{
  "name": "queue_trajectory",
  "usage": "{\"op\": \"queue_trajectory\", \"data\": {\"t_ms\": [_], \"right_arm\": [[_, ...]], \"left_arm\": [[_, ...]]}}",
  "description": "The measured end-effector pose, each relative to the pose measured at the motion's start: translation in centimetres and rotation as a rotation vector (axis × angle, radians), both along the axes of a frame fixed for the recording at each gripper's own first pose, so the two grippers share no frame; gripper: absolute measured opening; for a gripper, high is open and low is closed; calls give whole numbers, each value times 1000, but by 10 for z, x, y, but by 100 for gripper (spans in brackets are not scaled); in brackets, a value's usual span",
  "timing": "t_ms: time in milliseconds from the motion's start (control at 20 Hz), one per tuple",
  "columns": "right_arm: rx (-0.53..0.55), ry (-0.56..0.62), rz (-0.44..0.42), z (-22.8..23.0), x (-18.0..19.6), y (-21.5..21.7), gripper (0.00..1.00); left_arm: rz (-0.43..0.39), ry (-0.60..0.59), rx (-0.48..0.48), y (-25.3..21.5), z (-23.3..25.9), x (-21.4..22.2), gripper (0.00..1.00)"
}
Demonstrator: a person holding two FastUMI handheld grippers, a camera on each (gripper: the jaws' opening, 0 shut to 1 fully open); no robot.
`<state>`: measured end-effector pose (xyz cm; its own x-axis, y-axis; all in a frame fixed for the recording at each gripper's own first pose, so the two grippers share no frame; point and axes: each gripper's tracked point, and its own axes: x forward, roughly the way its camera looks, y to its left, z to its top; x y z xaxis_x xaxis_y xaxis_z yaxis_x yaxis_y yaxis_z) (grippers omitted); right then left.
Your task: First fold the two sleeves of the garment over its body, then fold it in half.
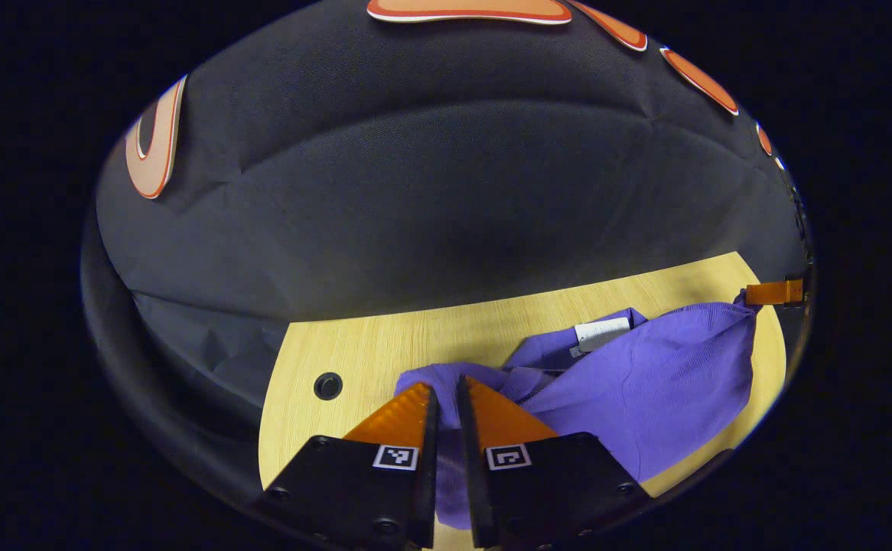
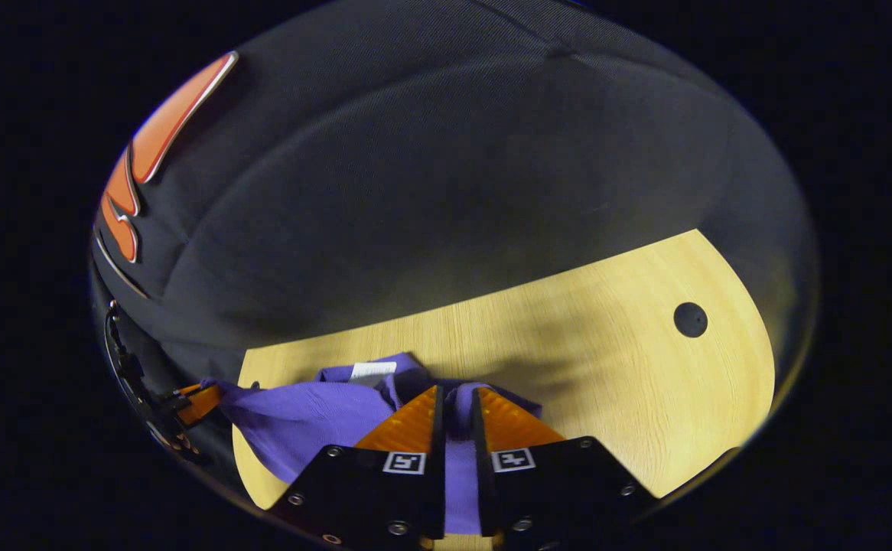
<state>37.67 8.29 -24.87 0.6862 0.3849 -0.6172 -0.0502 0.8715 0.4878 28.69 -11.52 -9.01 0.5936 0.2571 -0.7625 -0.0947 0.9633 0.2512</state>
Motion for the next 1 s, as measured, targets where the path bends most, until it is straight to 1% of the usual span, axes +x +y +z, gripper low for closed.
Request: {"op": "queue_trajectory", "data": {"t_ms": [50, 150, 200, 250, 300, 350, 400, 550, 650, 800, 1000], "right_arm": [[-29, -28, -5, 1, 1, -8, 30], [-99, -91, -7, 11, -3, -28, 55], [-132, -120, -8, 19, -8, -37, 63], [-149, -155, -13, 30, -13, -38, 84], [-167, -188, -19, 42, -18, -42, 88], [-173, -217, -21, 52, -26, -43, 93], [-182, -241, -29, 62, -33, -47, 94], [-207, -327, -39, 90, -57, -48, 95], [-253, -392, -45, 105, -71, -46, 95], [-309, -477, -59, 126, -102, -50, 95], [-304, -553, -60, 155, -140, -47, 95]], "left_arm": [[17, -22, 12, 1, 4, 0, 30], [39, -68, -7, -5, 14, -3, 60], [39, -83, -10, -6, 19, -6, 75], [39, -107, 12, -7, 24, -7, 90], [29, -129, 45, -5, 33, -10, 99], [21, -153, 71, -3, 41, -14, 100], [8, -186, 79, -6, 52, -21, 100], [-13, -269, 59, -26, 85, -43, 100], [-25, -316, 44, -37, 107, -59, 99], [-56, -398, 14, -65, 134, -83, 100], [-42, -524, -74, -95, 170, -112, 99]]}}
